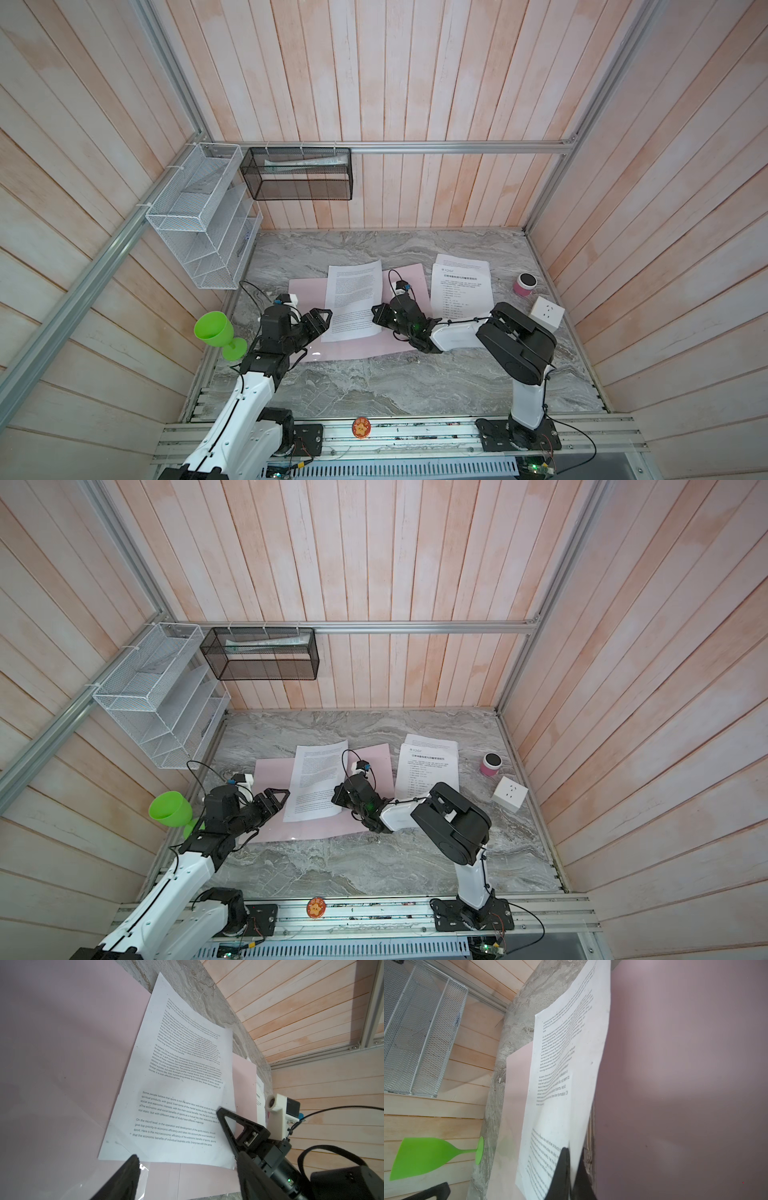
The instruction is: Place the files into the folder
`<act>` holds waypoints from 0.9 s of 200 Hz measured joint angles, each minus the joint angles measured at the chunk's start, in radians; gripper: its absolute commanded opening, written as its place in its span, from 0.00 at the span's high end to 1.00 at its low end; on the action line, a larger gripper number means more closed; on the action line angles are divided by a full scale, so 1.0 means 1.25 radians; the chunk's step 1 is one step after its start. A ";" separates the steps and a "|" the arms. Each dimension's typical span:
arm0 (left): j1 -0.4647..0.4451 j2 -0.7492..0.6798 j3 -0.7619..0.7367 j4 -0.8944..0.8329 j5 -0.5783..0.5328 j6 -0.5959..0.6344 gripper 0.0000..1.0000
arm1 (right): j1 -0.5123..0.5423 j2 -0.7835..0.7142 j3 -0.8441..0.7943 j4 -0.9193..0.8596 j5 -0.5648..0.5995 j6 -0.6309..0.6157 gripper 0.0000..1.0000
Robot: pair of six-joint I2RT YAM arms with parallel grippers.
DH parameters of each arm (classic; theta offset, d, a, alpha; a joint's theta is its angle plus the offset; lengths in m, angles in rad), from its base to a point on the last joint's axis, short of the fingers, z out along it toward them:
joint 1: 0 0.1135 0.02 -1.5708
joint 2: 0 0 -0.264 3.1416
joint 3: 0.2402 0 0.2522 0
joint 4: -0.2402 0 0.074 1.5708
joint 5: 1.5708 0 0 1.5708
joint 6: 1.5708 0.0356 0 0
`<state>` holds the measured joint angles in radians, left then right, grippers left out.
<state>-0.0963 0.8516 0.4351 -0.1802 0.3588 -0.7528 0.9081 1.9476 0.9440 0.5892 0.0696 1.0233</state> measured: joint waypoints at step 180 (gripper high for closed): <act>0.000 -0.065 -0.041 -0.012 -0.002 -0.009 0.25 | 0.074 0.073 0.090 -0.060 0.044 0.049 1.00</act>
<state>-0.0963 0.7704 0.3836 -0.1951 0.3569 -0.7643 1.0012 2.0392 1.0561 0.5140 0.1242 1.0843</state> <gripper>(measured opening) 0.753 0.047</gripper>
